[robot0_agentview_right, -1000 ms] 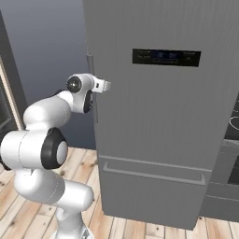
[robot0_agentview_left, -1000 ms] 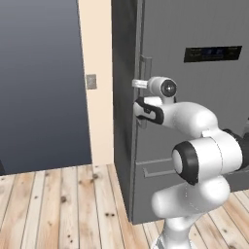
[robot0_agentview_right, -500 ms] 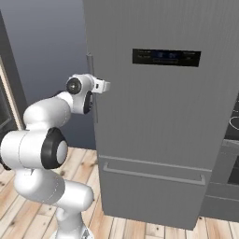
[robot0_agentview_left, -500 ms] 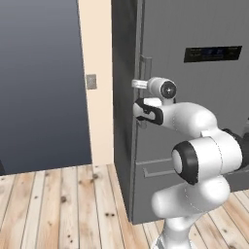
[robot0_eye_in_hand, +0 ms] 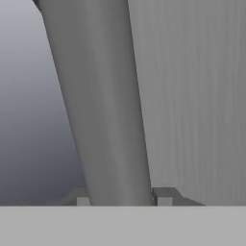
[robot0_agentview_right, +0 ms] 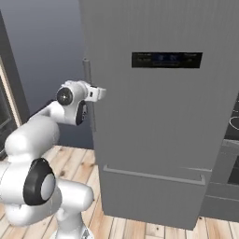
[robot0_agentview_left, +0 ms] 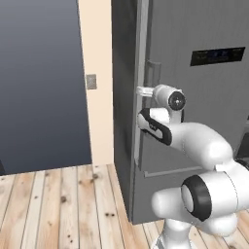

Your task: Retrieve the sausage and cheese from the fridge and place them on the cutting board on the counter.

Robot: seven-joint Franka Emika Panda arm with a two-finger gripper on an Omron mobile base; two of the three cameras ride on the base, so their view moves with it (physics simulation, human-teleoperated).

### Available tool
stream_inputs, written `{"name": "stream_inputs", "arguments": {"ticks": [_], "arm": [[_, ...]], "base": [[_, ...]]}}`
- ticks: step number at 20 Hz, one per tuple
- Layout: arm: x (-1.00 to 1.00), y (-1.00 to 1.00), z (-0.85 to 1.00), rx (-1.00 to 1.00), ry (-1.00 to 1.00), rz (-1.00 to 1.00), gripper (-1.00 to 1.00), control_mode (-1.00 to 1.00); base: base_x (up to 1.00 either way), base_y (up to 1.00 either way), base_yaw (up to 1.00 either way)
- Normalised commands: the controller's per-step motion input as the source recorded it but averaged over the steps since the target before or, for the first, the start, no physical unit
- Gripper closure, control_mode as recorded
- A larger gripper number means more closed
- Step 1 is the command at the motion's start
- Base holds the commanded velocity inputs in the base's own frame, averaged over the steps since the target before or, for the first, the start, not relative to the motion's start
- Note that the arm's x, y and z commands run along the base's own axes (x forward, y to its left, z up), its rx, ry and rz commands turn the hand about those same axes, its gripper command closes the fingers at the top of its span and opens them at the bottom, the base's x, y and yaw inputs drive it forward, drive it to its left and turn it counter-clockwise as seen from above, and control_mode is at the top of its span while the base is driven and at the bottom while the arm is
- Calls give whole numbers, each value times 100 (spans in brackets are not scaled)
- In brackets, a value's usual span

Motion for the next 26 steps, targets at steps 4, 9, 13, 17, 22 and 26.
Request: {"name": "stream_inputs", "arguments": {"ticks": [4,9,13,17,22,26], "arm": [[-74,-60,-2,0,10,24,100,-100],[-76,-78,-6,0,15,33,100,-100],[-57,-74,-14,0,10,35,100,-100],[-41,-57,-11,0,0,26,100,-100],[-41,-52,-9,1,-12,9,100,-100],[-55,-60,-5,2,-28,0,100,-100]], "base": [[0,0,0],[0,0,0],[0,0,0],[0,0,0],[0,0,0],[0,0,0]]}}
